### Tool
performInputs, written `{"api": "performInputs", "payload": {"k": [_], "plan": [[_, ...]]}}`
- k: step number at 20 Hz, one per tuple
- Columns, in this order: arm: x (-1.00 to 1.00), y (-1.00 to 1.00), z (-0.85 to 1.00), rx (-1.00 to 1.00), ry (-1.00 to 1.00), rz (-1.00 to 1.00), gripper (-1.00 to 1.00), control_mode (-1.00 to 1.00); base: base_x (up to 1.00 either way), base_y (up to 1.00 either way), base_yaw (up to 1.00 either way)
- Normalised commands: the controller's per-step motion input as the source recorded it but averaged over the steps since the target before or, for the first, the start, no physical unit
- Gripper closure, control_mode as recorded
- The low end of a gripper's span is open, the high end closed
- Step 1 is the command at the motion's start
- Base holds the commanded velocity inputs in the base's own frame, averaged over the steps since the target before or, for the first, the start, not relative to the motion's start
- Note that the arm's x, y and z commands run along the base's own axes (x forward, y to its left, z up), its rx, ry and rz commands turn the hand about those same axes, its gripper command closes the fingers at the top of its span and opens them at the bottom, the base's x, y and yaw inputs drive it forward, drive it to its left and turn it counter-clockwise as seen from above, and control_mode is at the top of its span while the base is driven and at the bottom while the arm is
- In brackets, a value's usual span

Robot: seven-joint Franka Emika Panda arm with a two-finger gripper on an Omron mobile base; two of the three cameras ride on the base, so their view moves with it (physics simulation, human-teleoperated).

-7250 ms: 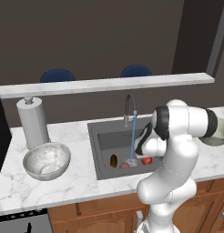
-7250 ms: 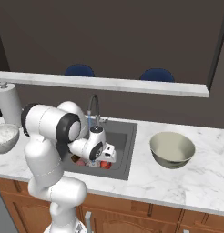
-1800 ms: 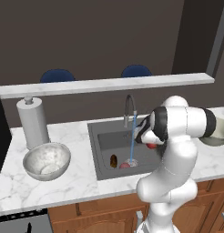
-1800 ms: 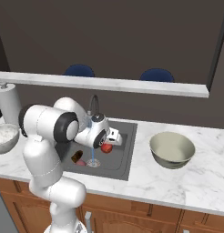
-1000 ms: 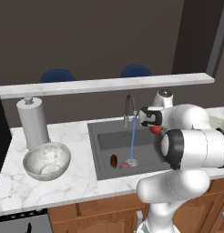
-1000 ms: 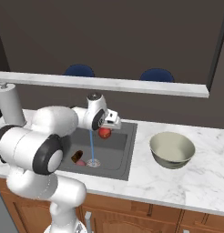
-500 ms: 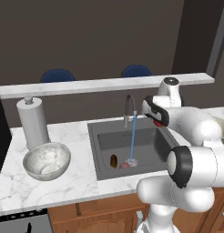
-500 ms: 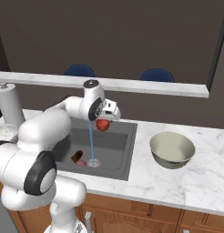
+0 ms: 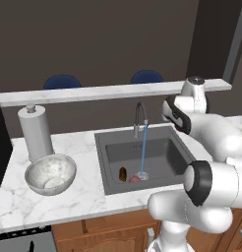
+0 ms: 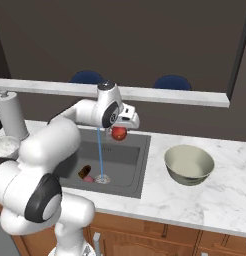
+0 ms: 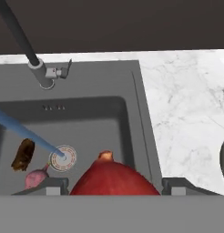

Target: Pick the onions from the sink and place them in one bowl. Place the sweet potato in the other bowl. Then turn off the sink faucet.

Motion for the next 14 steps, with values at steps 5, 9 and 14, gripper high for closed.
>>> {"api": "performInputs", "payload": {"k": [5, 9, 14], "plan": [[0.0, -0.71, 0.2, 0.0, 0.0, -0.01, 1.0, -1.0, 0.0, 0.0, 0.0], [-0.01, -0.83, 0.01, 0.0, 0.0, 0.0, 1.0, -1.0, 0.0, 0.0, 0.0], [-0.03, -0.84, 0.0, 0.0, 0.0, 0.0, 1.0, -1.0, 0.0, 0.0, 0.0]]}}
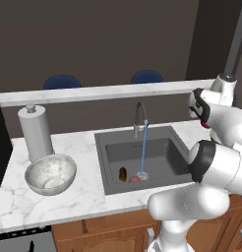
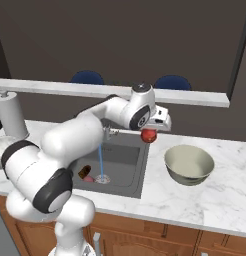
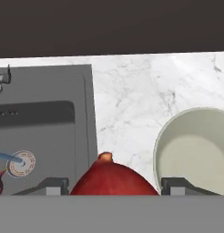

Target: Pick the onions from the sink and place them in one bowl. Place the sweet potato in the other bowl. Then turn off the sink faucet.

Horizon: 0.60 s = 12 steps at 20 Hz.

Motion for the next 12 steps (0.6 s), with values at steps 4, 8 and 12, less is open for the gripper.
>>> {"api": "performInputs", "payload": {"k": [4, 8, 12], "plan": [[-0.12, -0.84, 0.0, 0.0, 0.0, 0.0, 1.0, -1.0, 0.0, 0.0, 0.0], [-0.19, -0.76, 0.0, 0.0, 0.0, 0.0, 1.0, -1.0, 0.0, 0.0, 0.0], [-0.09, -0.55, 0.0, 0.0, 0.0, 0.0, 1.0, -1.0, 0.0, 0.0, 0.0]]}}
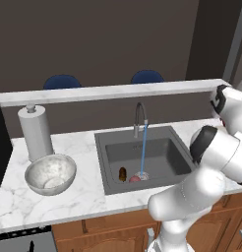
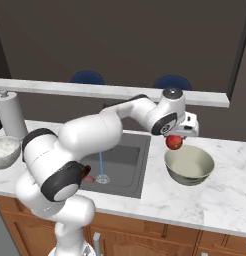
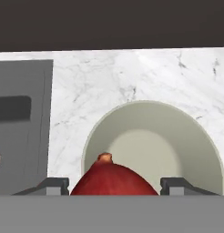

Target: Pick the onions from the sink and place them in one bowl. Place the sweet potato in the other bowl. Then turn off the sink faucet.

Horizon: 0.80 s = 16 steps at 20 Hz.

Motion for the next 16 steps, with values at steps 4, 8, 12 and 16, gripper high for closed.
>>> {"api": "performInputs", "payload": {"k": [4, 8, 12, 16], "plan": [[0.0, -0.29, -0.06, 0.0, 0.0, 0.0, 1.0, -1.0, 0.0, 0.0, 0.0], [0.0, -0.08, -0.32, 0.0, 0.0, 0.0, 1.0, -1.0, 0.0, 0.0, 0.0], [0.0, -0.07, -0.36, 0.0, 0.0, 0.0, 1.0, -1.0, 0.0, 0.0, 0.0], [0.0, -0.2, -0.29, 0.0, 0.0, 0.0, 1.0, -1.0, 0.0, 0.0, 0.0]]}}
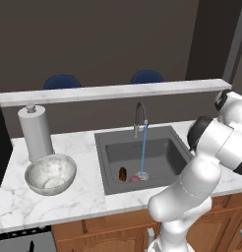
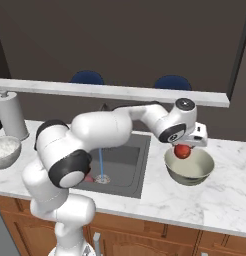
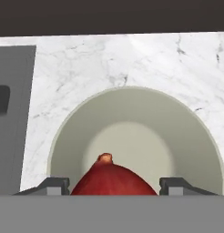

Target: Pick the onions from the sink and place them in one bowl. Place the sweet potato in the other bowl. Then turn off the sink faucet.

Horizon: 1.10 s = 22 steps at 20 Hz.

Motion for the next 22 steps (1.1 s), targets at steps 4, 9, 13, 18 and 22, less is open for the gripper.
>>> {"api": "performInputs", "payload": {"k": [4, 9, 13, 18, 22], "plan": [[0.0, -0.23, -0.3, 0.0, 0.0, 0.0, 1.0, -1.0, 0.0, 0.0, 0.0], [0.0, -0.14, -0.34, 0.0, 0.0, 0.0, 1.0, -1.0, 0.0, 0.0, 0.0], [0.17, -0.06, -0.29, 0.0, 0.0, 0.0, 1.0, -1.0, 0.0, 0.0, 0.0], [0.17, -0.21, -0.22, 0.0, 0.0, 0.0, 1.0, -1.0, 0.0, 0.0, 0.0], [0.12, -0.32, -0.19, 0.0, 0.0, 0.01, 1.0, -1.0, 0.0, 0.0, 0.0]]}}
